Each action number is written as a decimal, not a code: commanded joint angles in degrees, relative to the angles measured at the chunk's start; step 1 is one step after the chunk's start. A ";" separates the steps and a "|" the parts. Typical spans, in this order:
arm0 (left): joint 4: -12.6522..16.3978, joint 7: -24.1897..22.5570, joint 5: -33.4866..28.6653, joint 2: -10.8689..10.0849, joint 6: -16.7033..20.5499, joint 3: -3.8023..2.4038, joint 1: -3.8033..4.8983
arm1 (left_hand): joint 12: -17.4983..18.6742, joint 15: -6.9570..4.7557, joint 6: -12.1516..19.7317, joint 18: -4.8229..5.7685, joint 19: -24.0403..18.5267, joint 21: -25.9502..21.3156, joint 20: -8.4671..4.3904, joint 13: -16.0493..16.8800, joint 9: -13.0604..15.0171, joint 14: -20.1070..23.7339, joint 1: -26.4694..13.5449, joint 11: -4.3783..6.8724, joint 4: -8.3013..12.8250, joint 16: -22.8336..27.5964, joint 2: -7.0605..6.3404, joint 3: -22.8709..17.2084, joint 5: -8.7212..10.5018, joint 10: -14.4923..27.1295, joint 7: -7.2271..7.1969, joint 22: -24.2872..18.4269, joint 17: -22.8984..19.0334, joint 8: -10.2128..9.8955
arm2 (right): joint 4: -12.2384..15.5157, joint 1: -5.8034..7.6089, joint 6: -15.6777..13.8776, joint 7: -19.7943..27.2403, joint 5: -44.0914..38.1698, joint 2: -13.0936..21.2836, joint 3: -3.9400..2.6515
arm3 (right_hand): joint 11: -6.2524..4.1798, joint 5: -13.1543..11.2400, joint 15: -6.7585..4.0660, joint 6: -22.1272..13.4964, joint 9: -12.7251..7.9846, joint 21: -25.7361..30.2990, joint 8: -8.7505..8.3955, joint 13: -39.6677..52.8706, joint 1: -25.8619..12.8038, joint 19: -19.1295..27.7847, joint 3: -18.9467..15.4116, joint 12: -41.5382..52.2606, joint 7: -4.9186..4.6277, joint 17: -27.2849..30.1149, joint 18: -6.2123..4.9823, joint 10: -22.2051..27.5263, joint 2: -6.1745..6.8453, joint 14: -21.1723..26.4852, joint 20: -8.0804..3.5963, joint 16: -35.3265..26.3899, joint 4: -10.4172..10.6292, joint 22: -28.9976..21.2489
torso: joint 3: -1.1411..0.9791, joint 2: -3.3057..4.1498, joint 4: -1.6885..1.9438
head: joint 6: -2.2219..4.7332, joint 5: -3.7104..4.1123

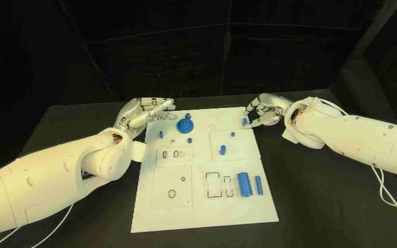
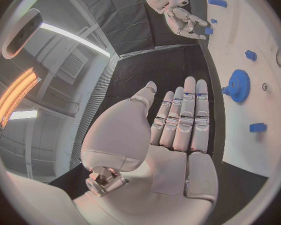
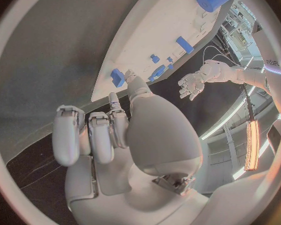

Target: Assemble the parts on the task board

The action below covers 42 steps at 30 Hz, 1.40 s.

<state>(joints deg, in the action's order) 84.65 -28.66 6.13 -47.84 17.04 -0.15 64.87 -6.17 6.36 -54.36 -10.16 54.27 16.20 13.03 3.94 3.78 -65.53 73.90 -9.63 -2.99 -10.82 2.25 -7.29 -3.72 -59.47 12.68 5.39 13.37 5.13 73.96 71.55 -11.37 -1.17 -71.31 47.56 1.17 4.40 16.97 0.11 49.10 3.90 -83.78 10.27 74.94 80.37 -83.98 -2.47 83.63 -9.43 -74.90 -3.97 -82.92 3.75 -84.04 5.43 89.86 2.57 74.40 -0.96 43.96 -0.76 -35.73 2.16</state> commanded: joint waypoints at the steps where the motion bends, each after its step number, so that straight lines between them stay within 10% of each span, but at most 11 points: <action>1: -0.05 -0.27 0.09 0.11 -0.92 -0.02 0.04 | 0.24 0.20 0.04 -0.36 0.48 -0.28 -0.04 -0.04 -0.02 0.14 0.39 -0.02 0.26 0.29 0.19 -0.15 -0.01 0.17 0.14 -0.06 0.11 -0.28 | -0.11 0.04 1.88 0.16 -1.04 -0.11 -0.02 | 0.14 -0.28 -0.02 0.07 0.09 -0.28 0.46 6.48 0.07 -1.31 0.19 0.44 -0.05 -15.10 1.16 -0.53 -0.63 -5.96 0.33 0.14 -0.41 0.14 | 0.03 0.00 -0.05 | -0.01 0.08; 24: -0.45 -0.12 0.09 0.39 -1.10 -0.02 0.00 | 0.25 0.19 0.02 -0.36 0.49 -0.29 -0.05 -0.04 -0.02 0.13 0.42 -0.01 0.31 0.32 0.22 -0.21 -0.02 0.15 0.13 -0.07 0.14 -0.28 | -1.79 -0.32 2.07 -0.31 -1.08 -1.91 -0.02 | -0.10 -2.09 -0.14 3.43 0.10 -0.69 1.41 7.79 0.52 -1.18 3.45 1.46 0.21 -15.10 1.18 -1.62 -4.26 -5.96 0.35 0.14 -1.29 0.62 | 0.03 -0.04 0.02 | -0.57 0.17; 42: -0.48 -0.03 0.09 0.35 -1.20 -0.02 0.00 | 0.25 0.19 0.02 -0.36 0.49 -0.29 -0.05 -0.04 -0.02 0.13 0.42 -0.01 0.31 0.32 0.22 -0.21 -0.02 0.15 0.13 -0.07 0.14 -0.28 | -2.08 -0.40 2.56 -0.75 -1.43 -2.05 -0.02 | -0.31 -2.22 -0.31 4.53 0.06 -0.75 1.46 8.26 0.36 -1.17 4.12 1.78 0.45 -15.10 1.19 -1.99 -4.41 -5.96 0.22 0.14 -1.49 0.71 | 0.01 -0.07 0.04 | -0.91 0.14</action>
<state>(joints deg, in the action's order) 84.14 -28.44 6.13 -47.51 16.71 -0.15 64.82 -6.19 6.36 -54.36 -10.16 54.27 16.20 13.03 3.94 3.78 -65.53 73.90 -9.63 -2.84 -10.82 2.25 -7.45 -3.72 -59.47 12.68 5.41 13.43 5.13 71.87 71.06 -9.34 -1.93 -72.46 45.53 1.17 4.40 14.98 0.11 53.31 3.96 -84.31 11.49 74.94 80.81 -83.97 1.47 85.19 -8.93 -74.94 -3.08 -83.74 -0.32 -84.04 5.43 89.86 1.05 74.94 -0.94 43.91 -0.71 -36.55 2.36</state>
